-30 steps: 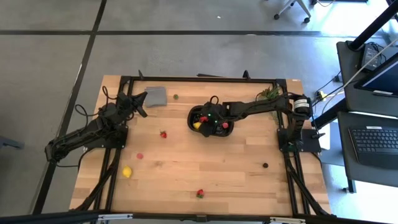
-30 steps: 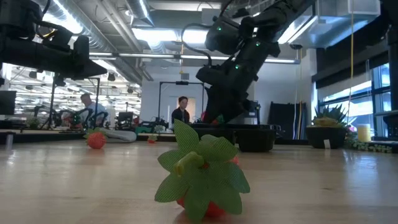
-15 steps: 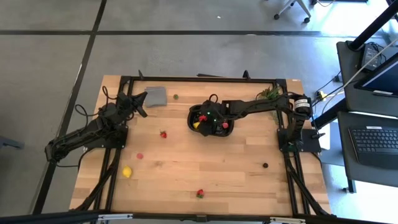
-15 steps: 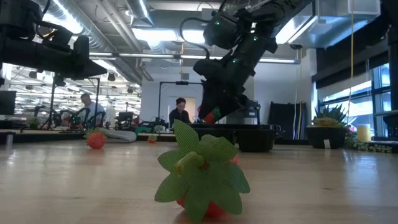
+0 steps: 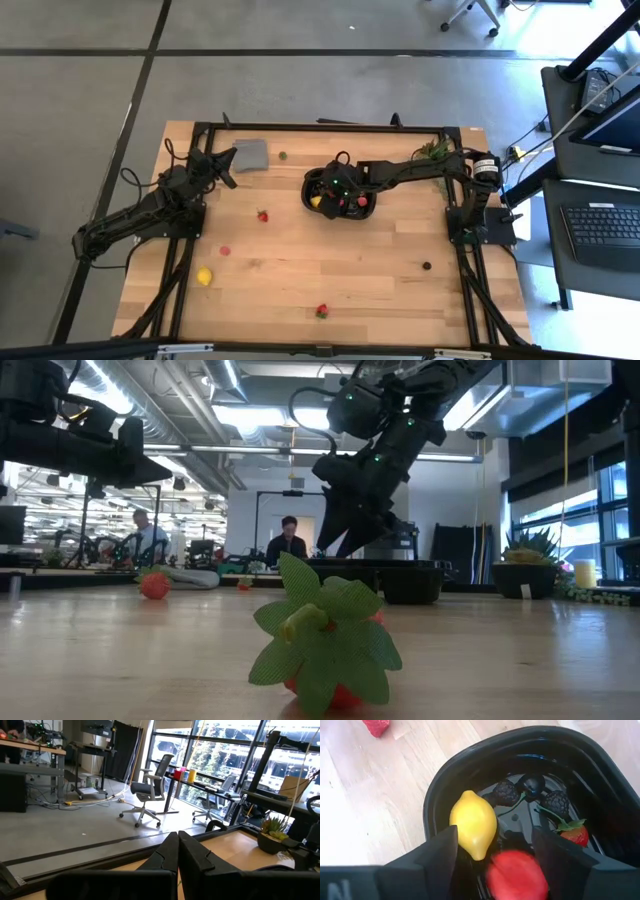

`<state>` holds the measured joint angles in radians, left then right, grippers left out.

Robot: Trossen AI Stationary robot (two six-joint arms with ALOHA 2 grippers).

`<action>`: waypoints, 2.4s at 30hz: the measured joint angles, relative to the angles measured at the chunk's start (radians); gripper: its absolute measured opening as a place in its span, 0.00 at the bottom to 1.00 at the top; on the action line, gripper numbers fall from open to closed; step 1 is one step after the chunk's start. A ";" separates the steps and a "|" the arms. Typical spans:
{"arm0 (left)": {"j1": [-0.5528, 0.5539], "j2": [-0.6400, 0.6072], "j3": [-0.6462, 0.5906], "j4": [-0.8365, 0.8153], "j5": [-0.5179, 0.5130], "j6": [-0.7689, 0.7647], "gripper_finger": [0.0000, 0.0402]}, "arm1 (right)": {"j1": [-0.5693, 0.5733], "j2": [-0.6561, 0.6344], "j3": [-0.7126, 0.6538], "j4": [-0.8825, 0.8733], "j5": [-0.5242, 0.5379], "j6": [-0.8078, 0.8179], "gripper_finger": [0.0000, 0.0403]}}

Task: Pick and placing Produce into tupperware
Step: Put the black cherry into the black container

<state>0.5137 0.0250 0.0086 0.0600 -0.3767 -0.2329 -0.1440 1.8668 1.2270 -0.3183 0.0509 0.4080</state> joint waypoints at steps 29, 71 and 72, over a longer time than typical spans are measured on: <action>0.000 0.000 0.000 0.000 0.000 0.000 0.00 | 0.340 -0.460 -0.038 -0.894 -0.123 0.437 0.71; 0.000 0.000 0.000 0.000 0.000 0.000 0.00 | 0.673 -0.458 -0.642 -0.444 -0.300 0.769 0.62; 0.000 0.000 0.000 0.000 0.000 0.000 0.00 | 0.673 -0.458 -0.643 -0.446 -0.298 0.770 0.59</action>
<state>0.5140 0.0250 0.0088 0.0599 -0.3769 -0.2333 0.5285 1.4090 0.5842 -0.7647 -0.2473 1.1782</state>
